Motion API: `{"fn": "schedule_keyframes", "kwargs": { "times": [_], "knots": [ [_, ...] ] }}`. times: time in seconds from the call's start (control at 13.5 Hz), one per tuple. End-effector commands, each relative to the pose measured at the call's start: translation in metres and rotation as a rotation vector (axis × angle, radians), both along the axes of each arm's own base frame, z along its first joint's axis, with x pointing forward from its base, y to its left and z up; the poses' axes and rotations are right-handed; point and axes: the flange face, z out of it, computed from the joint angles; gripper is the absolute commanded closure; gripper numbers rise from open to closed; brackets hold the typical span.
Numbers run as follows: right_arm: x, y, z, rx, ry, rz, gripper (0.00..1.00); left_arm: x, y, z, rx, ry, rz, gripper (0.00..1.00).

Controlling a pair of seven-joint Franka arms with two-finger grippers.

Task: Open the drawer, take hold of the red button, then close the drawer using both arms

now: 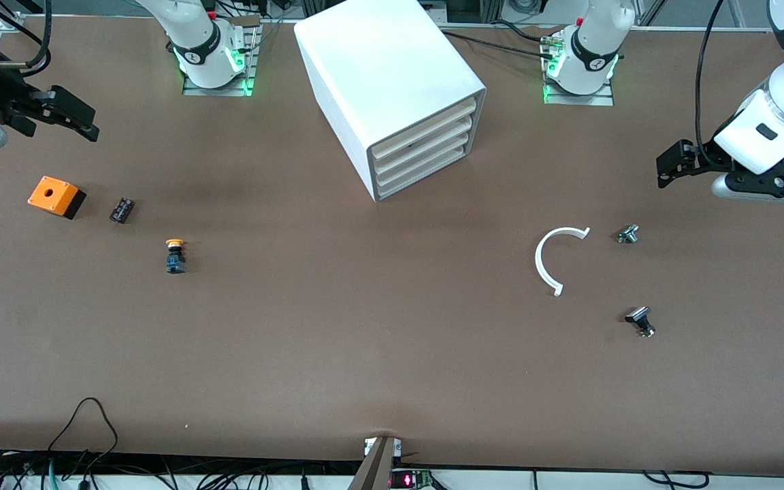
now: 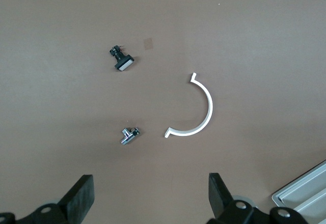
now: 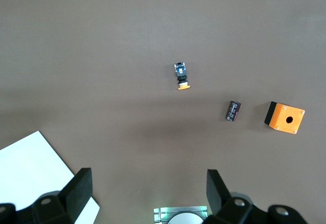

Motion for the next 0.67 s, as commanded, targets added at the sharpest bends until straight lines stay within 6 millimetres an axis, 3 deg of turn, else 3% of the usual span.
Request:
{"fn": "schedule_keyframes", "kwargs": {
  "times": [0.0,0.37,0.59],
  "knots": [
    [0.001,-0.003,-0.002,-0.016,0.011,-0.002,0.01,0.002,-0.002,0.006,0.020,0.010,-0.015,0.01],
    [-0.008,0.000,-0.017,-0.022,0.101,0.013,0.01,-0.007,-0.003,-0.001,0.015,0.092,-0.025,0.01],
    [0.003,0.004,-0.038,-0.009,0.138,0.040,0.01,-0.023,-0.016,-0.010,-0.035,0.220,-0.051,0.01]
  ]
}}
